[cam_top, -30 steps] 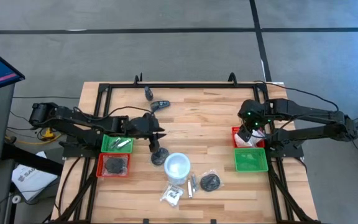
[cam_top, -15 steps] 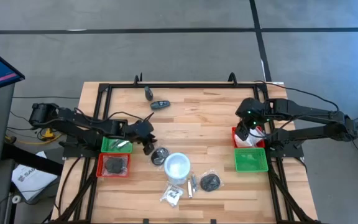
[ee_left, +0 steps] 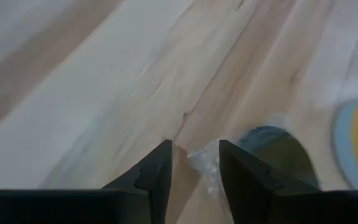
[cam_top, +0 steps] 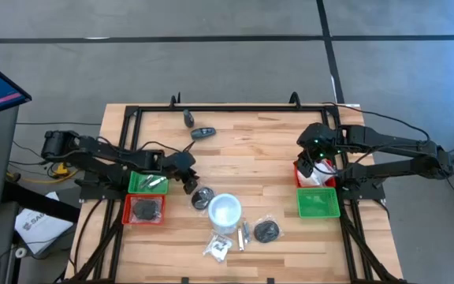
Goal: Pick & Place Travel size toiletries
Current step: Put the black hairbrush into the left red bin
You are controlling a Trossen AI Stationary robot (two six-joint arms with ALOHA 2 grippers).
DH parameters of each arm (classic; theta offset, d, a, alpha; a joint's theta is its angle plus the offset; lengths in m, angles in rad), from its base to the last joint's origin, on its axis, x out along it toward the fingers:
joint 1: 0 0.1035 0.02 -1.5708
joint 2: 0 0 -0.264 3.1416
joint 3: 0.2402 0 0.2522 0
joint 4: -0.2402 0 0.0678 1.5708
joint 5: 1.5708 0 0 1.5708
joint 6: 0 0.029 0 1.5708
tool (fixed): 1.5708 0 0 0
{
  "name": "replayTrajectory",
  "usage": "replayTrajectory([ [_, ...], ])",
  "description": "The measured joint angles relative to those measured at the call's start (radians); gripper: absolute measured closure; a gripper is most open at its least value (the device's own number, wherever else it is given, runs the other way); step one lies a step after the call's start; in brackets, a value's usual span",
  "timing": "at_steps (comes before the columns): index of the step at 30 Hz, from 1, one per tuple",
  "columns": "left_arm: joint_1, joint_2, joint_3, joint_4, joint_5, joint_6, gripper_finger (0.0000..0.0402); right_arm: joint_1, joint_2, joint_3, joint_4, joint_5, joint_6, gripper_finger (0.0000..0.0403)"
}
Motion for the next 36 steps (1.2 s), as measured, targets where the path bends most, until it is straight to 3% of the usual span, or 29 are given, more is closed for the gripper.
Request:
replayTrajectory([
  [4,0.004,0.104,0.004,0.044,0.038,0.004,0.0262,0.000,0.000,0.000,0.015,0.000,-0.005,0.0222],
  [12,0.027,0.180,0.014,0.100,0.079,0.001,0.0247,0.000,0.000,0.000,0.021,0.000,-0.007,0.0227],
  [36,-0.017,0.204,0.016,0.107,0.162,-0.018,0.0261,0.000,0.000,0.000,0.019,0.000,-0.007,0.0227],
])
